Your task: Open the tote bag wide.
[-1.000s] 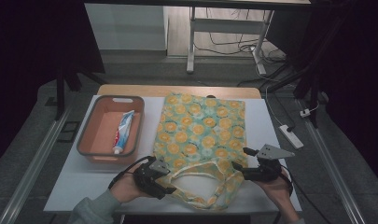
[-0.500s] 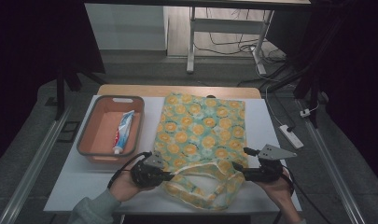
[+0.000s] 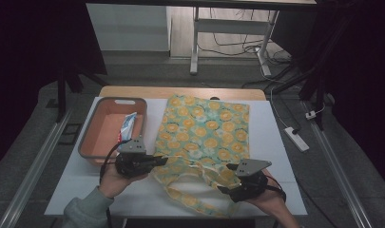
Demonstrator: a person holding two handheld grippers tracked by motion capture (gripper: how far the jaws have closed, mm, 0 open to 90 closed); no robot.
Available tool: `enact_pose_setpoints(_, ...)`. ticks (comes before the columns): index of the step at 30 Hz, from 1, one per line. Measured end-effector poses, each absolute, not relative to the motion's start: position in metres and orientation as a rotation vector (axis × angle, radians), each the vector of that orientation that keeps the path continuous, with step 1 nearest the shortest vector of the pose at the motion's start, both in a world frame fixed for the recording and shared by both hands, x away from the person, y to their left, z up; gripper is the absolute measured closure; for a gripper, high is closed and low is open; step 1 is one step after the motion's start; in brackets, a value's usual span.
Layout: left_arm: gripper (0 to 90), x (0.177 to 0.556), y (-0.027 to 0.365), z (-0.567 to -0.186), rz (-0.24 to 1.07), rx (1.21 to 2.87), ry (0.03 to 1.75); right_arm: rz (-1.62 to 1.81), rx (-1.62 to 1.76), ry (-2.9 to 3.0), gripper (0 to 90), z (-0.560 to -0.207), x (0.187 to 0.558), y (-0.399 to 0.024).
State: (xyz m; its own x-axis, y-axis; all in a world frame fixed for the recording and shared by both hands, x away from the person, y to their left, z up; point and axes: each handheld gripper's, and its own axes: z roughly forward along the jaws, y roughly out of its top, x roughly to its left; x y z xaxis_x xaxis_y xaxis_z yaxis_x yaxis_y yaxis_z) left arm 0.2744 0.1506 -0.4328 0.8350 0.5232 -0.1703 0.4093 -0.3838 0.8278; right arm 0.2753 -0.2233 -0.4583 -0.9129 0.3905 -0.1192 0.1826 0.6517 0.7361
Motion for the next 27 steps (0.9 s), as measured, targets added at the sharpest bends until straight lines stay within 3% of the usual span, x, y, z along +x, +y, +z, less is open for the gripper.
enact_pose_setpoints(10, 88.2, 0.278, 0.163, -0.427, 0.133, 1.954, 0.724, 1.02, 0.486, 2.639, 10.8, -0.476, 0.288, -0.213)
enact_pose_setpoints(19, 88.2, 0.279, 0.167, -0.425, 0.135, 1.935, 0.727, 0.965, 0.514, 2.674, 21.4, -0.497, 0.306, -0.206)
enact_pose_setpoints(20, 88.2, 0.279, 0.167, -0.424, 0.135, 1.934, 0.727, 0.969, 0.508, 2.674, 31.7, -0.5, 0.307, -0.204)
enact_pose_setpoints(22, 88.2, 0.279, 0.167, -0.424, 0.134, 1.935, 0.727, 0.957, 0.487, 2.677, 40.5, -0.503, 0.308, -0.2)
enact_pose_setpoints(23, 88.2, 0.279, 0.167, -0.424, 0.134, 1.935, 0.726, 0.957, 0.487, 2.677, 40.5, -0.503, 0.308, -0.2)
enact_pose_setpoints(24, 88.2, 0.279, 0.168, -0.424, 0.133, 1.936, 0.725, 0.928, 0.483, 2.679, 55.4, -0.506, 0.308, -0.196)
enact_pose_setpoints(25, 88.2, 0.279, 0.168, -0.424, 0.135, 1.937, 0.725, 0.928, 0.483, 2.679, 55.4, -0.506, 0.308, -0.196)
enact_pose_setpoints(27, 88.2, 0.279, 0.169, -0.424, 0.133, 1.933, 0.727, 0.87, 0.486, 2.687, 70.4, -0.51, 0.311, -0.192)
